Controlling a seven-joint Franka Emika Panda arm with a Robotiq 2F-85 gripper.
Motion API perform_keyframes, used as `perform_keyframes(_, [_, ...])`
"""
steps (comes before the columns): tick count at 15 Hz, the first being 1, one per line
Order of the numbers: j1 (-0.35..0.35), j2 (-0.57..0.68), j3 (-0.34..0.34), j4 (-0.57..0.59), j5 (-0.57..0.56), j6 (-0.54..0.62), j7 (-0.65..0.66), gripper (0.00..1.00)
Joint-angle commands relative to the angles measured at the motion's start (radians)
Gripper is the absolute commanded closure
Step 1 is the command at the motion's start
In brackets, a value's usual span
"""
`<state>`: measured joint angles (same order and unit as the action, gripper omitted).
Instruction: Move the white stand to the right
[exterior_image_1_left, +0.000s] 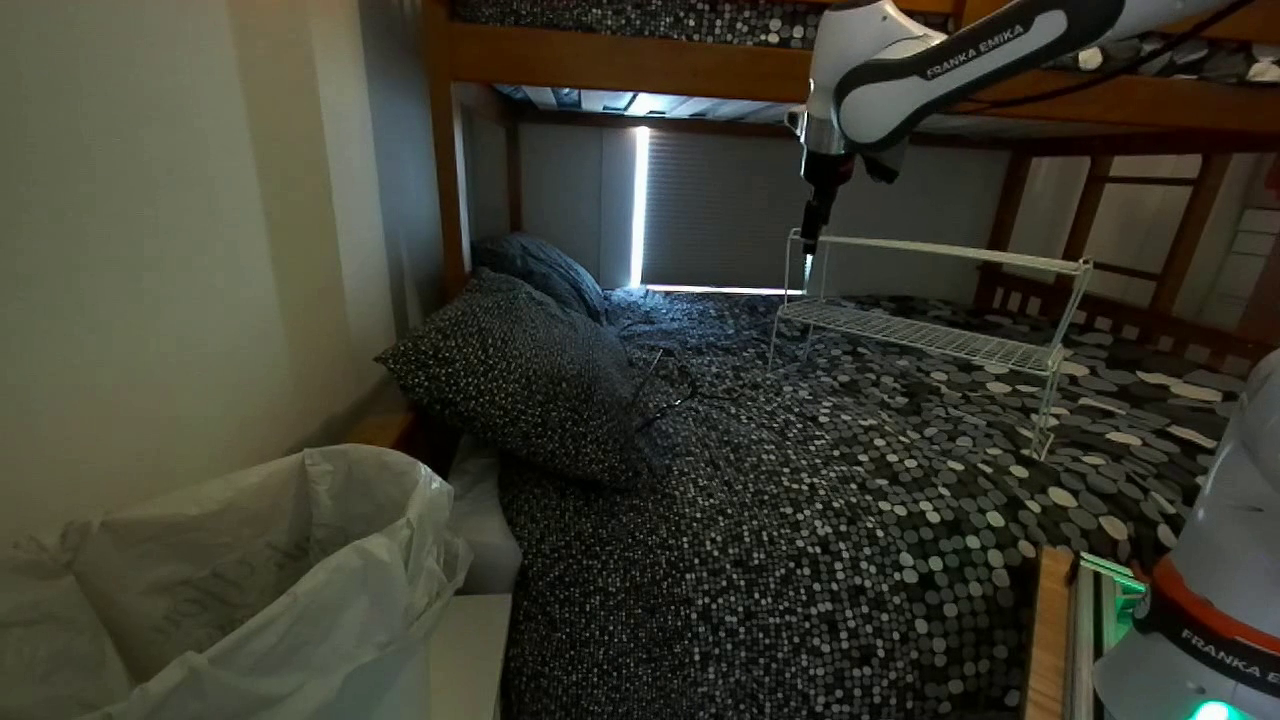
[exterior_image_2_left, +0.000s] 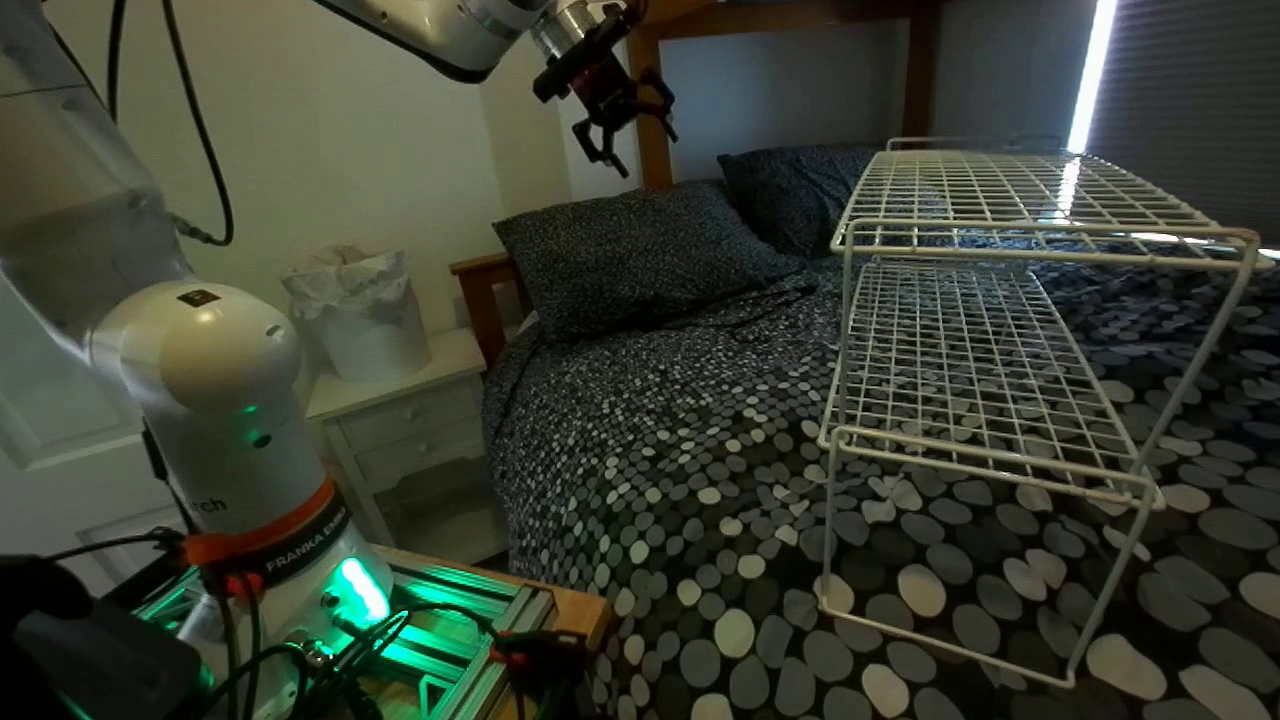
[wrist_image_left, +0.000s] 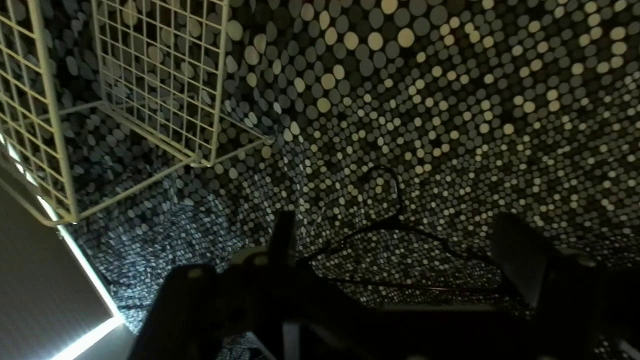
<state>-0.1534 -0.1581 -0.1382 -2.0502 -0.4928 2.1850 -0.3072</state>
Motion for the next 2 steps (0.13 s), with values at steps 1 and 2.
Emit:
perform_keyframes(1, [0.003, -0.001, -0.005, 0.001, 0.015, -0.001, -0.019, 0.0])
perform_keyframes(2, [0.004, -0.002, -0.007, 0.0, 0.02, 0.0, -0.028, 0.0])
